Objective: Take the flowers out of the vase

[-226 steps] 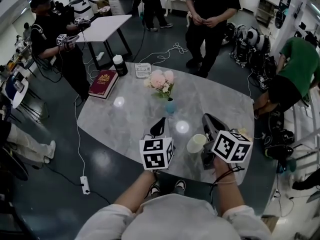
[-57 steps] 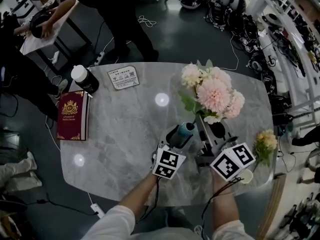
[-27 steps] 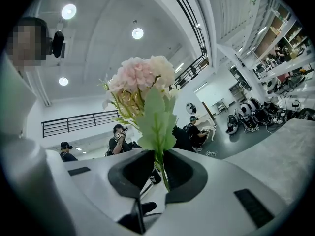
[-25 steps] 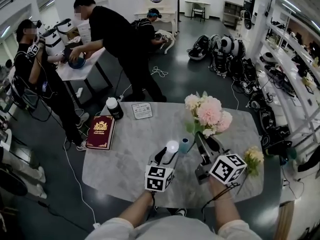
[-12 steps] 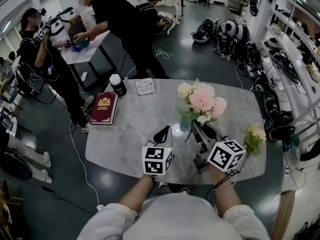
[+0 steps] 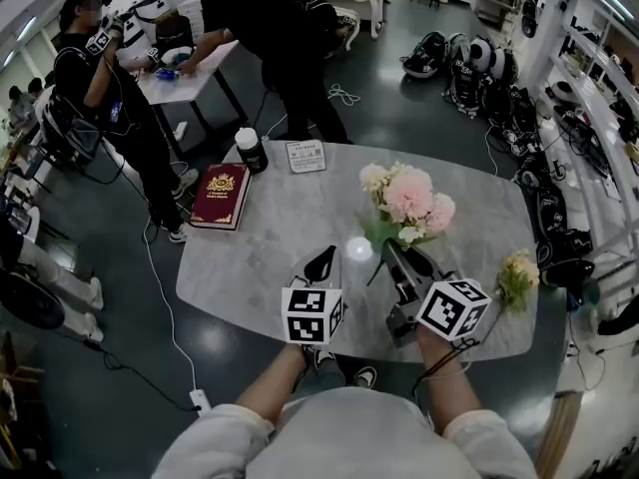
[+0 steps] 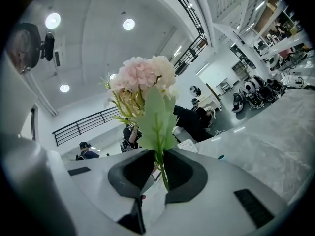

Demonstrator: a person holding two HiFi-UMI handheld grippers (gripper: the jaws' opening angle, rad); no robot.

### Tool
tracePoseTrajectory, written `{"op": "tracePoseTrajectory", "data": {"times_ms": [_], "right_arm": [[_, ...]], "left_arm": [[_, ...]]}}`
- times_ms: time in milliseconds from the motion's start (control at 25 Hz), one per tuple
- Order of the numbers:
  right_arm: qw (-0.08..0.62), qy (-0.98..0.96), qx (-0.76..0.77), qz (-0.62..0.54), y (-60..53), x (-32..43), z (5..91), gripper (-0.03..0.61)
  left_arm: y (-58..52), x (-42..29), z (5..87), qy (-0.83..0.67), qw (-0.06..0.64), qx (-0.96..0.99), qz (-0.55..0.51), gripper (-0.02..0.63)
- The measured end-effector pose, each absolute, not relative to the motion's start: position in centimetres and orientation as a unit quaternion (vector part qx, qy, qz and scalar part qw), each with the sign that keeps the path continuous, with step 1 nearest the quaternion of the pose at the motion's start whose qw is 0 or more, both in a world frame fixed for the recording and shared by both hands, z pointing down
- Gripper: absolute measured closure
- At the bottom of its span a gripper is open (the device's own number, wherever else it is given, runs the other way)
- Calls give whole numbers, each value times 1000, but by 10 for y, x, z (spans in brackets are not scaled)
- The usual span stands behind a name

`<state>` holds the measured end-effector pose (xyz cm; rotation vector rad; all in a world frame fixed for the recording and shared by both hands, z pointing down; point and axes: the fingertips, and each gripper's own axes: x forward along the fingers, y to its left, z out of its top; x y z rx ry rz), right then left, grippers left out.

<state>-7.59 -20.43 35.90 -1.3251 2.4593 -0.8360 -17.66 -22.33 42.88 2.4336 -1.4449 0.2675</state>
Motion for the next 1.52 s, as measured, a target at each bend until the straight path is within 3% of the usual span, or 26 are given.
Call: {"op": "tracePoseTrajectory", "data": {"times_ms": [760,1520], "right_arm": [[43,814,-386,-431,-213,-170,474,522],[-35,759,-400,-512,-210,-193,581,526]], "left_arm": [[-201,-289,520,-570,228,776,141,606],[-195,-298,579,-557,280,766,155,605]]}}
